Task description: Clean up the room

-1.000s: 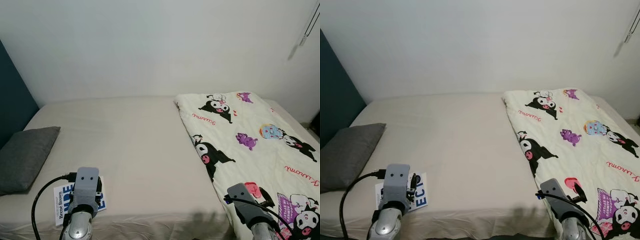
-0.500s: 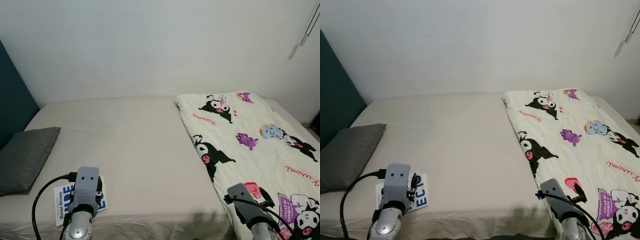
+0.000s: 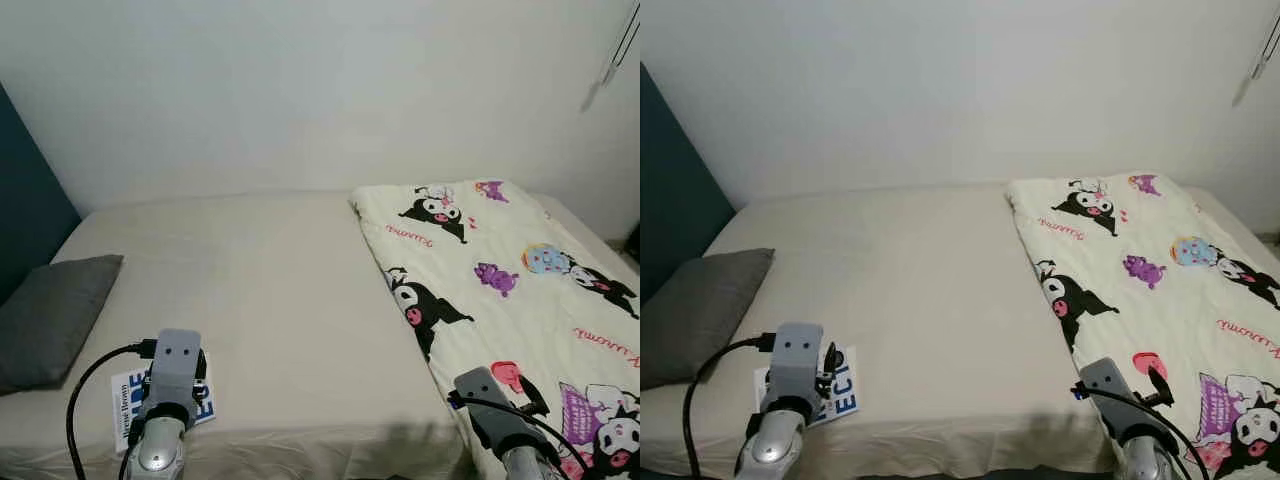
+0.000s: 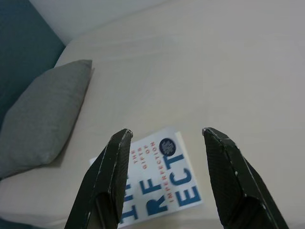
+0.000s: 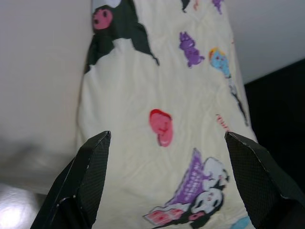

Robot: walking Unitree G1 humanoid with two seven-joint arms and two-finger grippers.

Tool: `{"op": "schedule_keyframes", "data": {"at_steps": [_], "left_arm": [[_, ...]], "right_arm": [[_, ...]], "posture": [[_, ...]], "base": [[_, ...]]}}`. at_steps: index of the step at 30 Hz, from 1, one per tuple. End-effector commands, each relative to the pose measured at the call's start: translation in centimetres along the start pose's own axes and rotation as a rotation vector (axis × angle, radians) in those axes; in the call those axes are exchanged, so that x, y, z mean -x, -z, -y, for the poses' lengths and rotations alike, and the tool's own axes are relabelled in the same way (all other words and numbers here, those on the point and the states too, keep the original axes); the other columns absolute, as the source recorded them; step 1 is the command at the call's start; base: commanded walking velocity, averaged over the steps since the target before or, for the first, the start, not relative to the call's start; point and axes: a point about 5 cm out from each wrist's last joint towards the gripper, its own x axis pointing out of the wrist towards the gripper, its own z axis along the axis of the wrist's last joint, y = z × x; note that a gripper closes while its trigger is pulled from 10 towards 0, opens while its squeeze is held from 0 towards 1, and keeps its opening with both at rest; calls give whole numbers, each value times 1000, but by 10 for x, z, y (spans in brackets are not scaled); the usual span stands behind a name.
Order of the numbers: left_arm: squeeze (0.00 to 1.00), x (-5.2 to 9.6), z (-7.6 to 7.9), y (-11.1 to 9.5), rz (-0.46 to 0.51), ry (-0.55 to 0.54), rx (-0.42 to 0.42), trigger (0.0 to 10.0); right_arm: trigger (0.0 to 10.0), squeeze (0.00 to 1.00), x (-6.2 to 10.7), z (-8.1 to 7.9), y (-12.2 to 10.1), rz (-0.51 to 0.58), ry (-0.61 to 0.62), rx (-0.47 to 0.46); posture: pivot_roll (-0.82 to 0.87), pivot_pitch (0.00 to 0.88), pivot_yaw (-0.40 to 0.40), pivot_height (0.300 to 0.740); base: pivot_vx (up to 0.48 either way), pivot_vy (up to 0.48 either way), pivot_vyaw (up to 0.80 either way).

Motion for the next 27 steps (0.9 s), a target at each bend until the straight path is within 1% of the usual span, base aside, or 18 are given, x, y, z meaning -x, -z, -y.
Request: {"op": "schedule_keyframes", "data": {"at_steps": [1, 5, 12, 15, 16, 19, 27], "left_arm": [[0, 1, 1, 5, -20, 33, -27, 10000], [0, -3, 4, 1, -10, 38, -23, 10000], [0, -3, 4, 2, -11, 34, -21, 10000], [0, -1, 4, 3, -14, 24, -16, 10000], [0, 0, 3, 4, -16, 21, -16, 10000], [0, 3, 2, 7, -25, 19, -17, 10000], [0, 8, 2, 10, -38, 21, -17, 10000]], "right_arm": [[10000, 0, 3, -7, -1, 4, -9, 4], [10000, 0, 3, -7, -1, 5, -9, 4], [10000, 0, 4, -8, -1, 5, -10, 4], [10000, 0, 4, -7, 0, 3, -9, 4], [10000, 0, 4, -6, 0, 3, -9, 4], [10000, 0, 5, -4, 1, 4, -8, 4], [10000, 0, 6, -3, 2, 8, -6, 4]], "posture": [[2, 134, 98, 740], [5, 132, 95, 740], [7, 131, 81, 740], [8, 132, 72, 740], [0, 144, 58, 740], [4, 155, 50, 740], [-3, 175, 59, 740]], "base": [[0, 0, 0], [0, 0, 0], [0, 0, 0], [0, 0, 0], [0, 0, 0], [0, 0, 0], [0, 0, 0]]}}
